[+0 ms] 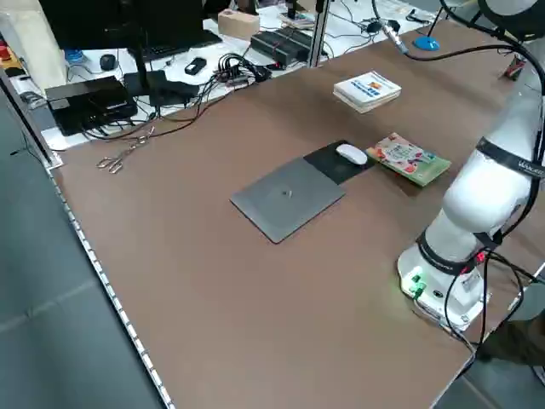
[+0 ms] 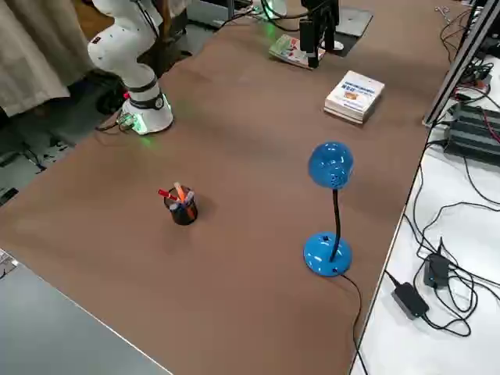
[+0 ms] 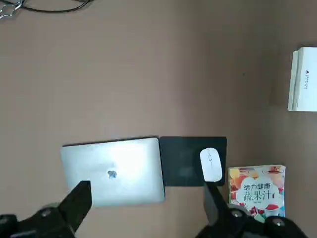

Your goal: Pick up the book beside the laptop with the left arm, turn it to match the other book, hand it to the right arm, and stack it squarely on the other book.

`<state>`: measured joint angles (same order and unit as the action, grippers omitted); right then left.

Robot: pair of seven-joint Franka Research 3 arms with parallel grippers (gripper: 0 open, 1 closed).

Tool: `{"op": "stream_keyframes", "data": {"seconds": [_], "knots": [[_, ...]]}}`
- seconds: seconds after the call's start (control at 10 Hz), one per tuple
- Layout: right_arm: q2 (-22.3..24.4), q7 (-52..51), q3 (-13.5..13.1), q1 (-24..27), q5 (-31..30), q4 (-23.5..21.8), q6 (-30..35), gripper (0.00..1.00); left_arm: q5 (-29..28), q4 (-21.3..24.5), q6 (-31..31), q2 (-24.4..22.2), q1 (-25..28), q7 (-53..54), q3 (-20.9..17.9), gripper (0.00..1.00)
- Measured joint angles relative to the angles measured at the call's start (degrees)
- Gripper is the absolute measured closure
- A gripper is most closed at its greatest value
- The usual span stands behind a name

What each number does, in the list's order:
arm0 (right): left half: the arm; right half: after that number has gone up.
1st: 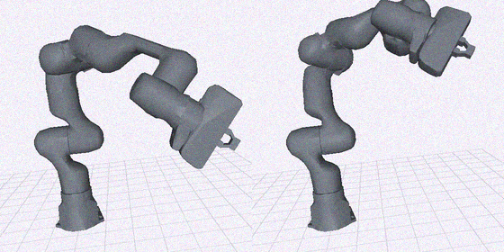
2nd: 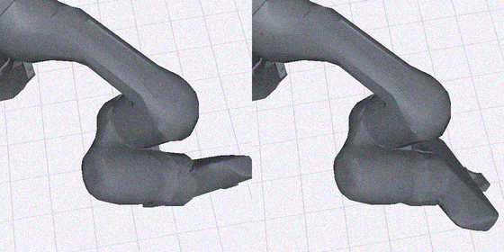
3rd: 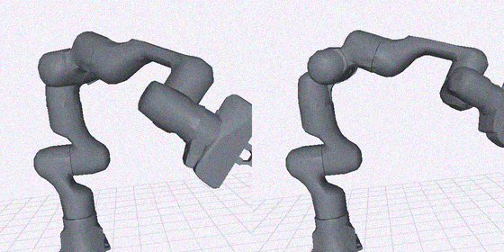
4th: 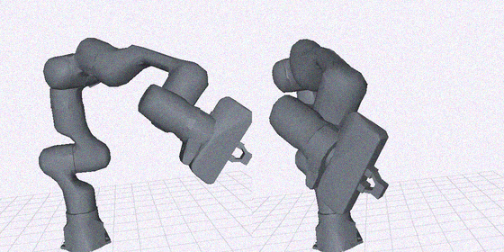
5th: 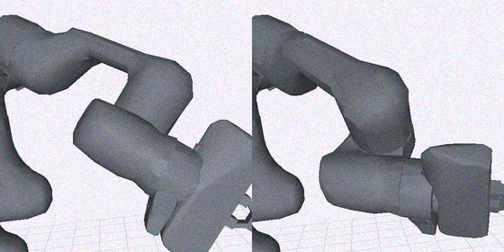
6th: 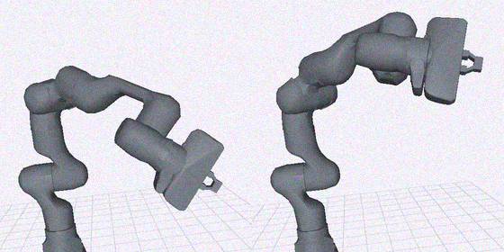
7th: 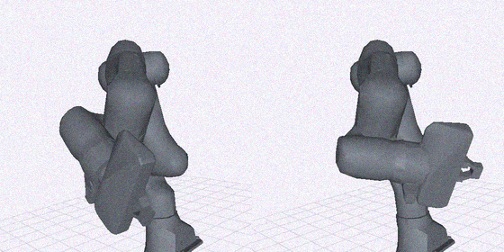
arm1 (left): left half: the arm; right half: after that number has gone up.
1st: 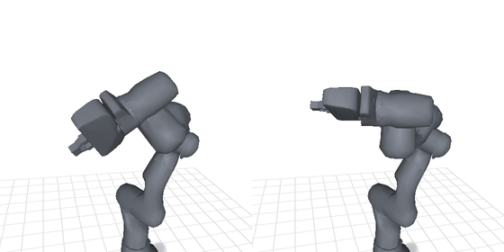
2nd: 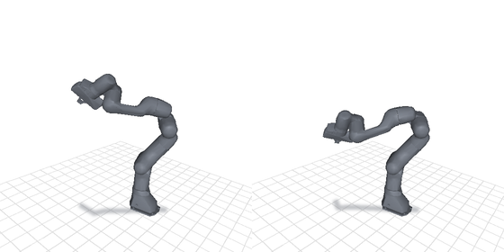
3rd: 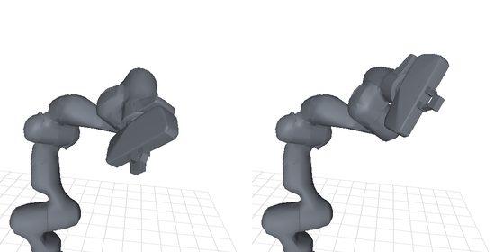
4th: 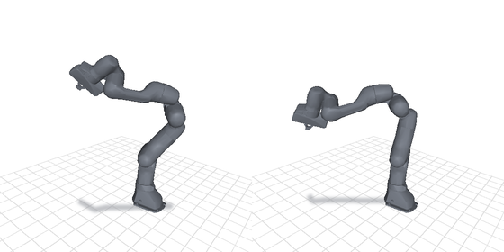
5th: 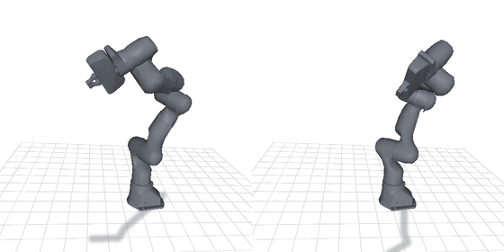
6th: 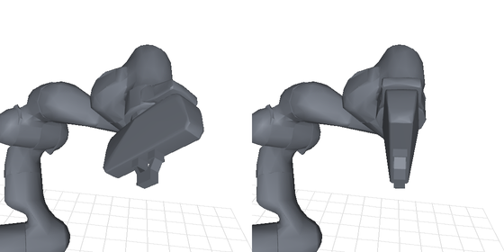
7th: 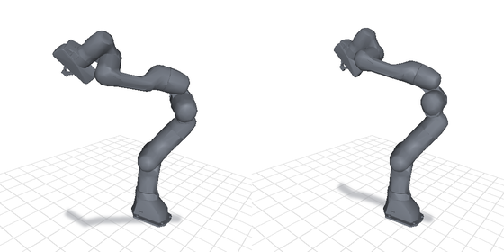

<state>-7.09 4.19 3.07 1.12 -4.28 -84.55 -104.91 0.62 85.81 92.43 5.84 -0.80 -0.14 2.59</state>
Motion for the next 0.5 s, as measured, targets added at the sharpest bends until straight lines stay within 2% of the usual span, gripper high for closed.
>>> {"op": "stream_keyframes", "data": {"seconds": [0.5], "knots": [[-0.1,0.0,-0.1,0.1,0.0,0.0,-0.6,0.00,0.0,0.0,-0.1,0.0,0.0,-0.1,0.1,0.00]]}}
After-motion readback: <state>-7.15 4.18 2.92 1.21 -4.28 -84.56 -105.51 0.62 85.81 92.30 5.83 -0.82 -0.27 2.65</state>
